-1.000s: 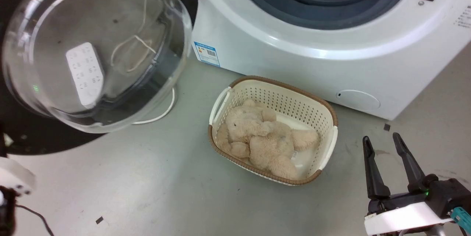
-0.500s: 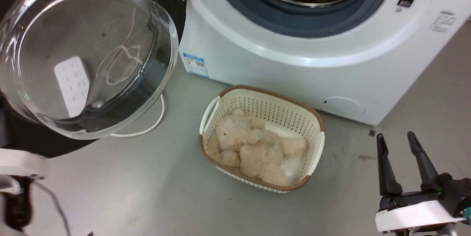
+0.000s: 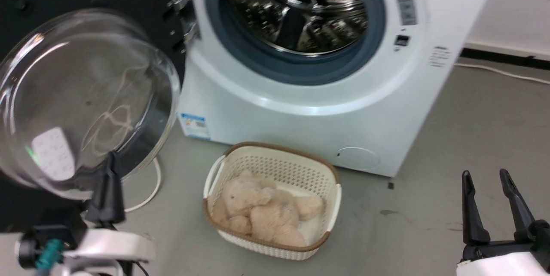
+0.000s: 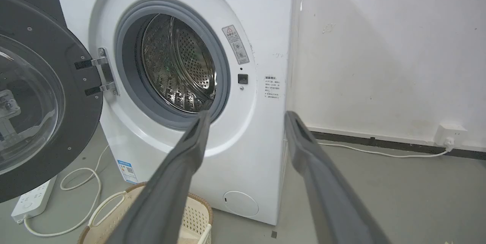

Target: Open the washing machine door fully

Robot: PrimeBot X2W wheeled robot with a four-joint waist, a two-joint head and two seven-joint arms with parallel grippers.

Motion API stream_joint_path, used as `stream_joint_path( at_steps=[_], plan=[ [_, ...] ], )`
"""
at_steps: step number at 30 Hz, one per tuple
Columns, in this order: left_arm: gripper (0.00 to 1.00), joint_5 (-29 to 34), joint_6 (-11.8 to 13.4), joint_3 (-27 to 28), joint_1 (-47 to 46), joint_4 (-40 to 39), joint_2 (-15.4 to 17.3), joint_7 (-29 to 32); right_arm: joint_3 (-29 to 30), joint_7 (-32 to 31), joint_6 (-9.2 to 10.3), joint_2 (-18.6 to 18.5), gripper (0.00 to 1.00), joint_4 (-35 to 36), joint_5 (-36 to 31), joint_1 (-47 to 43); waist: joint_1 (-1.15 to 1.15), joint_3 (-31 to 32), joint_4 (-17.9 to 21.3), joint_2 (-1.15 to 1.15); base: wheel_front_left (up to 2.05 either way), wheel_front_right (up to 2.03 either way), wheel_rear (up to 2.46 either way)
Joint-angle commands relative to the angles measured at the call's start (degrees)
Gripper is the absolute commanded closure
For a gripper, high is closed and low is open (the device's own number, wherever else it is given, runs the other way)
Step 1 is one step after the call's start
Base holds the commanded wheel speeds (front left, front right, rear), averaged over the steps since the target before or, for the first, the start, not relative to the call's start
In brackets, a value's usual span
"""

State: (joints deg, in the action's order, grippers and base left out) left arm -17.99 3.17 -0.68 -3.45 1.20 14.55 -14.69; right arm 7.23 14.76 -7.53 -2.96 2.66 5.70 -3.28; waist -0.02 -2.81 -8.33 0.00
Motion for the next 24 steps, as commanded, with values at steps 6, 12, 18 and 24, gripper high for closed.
stream_joint_path(
  at_steps=[6,12,18,24],
  plan=[
    [0.00,3.1,1.3,-2.6,5.2,-1.5,-2.9,-0.3,-0.9,0.2,0.04,0.1,0.00,1.2,-0.4,-2.3,0.02,2.8,3.8,0.00,0.00,0.00,0.00],
    [0.00,6.4,2.1,-5.1,8.3,-2.4,-5.2,-0.3,-1.7,0.2,0.04,0.1,0.00,1.2,-0.2,-4.2,0.02,3.5,5.1,0.00,0.00,0.00,0.00],
    [0.00,9.2,2.9,-6.9,10.3,-1.7,-7.4,-0.3,-2.5,0.2,0.04,0.1,0.00,0.1,-0.8,-6.1,0.02,4.1,5.9,0.00,0.00,0.00,0.00],
    [0.00,9.4,2.6,-7.0,10.0,-0.8,-7.7,-0.3,-2.7,0.2,0.04,0.1,0.00,0.0,-0.5,-6.0,0.02,4.0,6.1,0.00,0.00,0.00,0.00]
  ],
)
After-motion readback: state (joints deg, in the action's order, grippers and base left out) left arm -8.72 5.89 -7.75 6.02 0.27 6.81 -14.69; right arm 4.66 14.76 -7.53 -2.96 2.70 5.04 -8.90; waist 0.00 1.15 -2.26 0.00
